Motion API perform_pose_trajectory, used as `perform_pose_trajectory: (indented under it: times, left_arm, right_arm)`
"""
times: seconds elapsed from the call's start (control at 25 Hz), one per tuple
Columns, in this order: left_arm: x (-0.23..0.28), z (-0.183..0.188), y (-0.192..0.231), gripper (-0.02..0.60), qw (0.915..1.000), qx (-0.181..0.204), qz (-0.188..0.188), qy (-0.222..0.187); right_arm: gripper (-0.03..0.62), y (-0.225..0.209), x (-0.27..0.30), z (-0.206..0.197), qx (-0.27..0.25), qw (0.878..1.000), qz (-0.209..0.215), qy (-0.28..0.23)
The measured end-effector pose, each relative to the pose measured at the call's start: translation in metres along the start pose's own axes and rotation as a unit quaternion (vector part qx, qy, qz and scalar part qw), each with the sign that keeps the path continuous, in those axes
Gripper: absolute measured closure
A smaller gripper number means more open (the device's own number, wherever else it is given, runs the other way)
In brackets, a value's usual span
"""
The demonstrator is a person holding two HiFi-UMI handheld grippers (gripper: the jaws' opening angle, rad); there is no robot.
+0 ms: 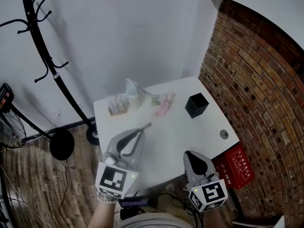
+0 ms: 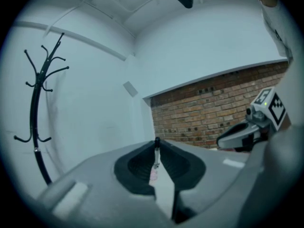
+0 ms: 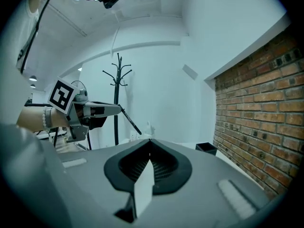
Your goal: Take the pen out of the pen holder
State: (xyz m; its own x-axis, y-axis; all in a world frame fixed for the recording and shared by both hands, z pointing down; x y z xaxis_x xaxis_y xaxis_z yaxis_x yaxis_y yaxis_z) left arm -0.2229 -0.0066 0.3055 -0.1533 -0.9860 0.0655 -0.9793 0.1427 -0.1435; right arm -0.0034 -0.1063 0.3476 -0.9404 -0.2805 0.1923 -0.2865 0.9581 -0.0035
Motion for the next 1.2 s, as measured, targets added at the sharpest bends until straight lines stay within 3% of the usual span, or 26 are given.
perform_pose_trajectory:
  times: [0.64, 1.2]
  left_arm:
    - [-0.072, -0.013, 0.018, 0.557, 0.9991, 0.013, 0.036, 0.017]
    - [-0.086, -0.02, 0.025, 0.557, 0.9991, 0.019, 0.032, 0.02]
  right_arm:
    - [0.592, 0.042, 0.003, 0.012, -0.018, 1.0, 0.014, -0.013]
    - [0.591, 0.055, 0.006, 0.019, -0.033, 0.999, 0.008, -0.016]
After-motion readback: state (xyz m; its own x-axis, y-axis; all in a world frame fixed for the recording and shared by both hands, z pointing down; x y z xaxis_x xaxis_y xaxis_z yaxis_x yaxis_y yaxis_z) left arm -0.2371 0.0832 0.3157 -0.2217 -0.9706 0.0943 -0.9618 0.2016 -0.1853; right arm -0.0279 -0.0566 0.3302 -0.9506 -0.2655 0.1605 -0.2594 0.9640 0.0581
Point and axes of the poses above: the fingertips, and each gripper's own axes: x forward along the fingers, y to its left, z out of its top, the point moved 10 cm from there along -x, backward along the fingers, and after that the axes turned 7 degrees about z, right-handed, at the moved point
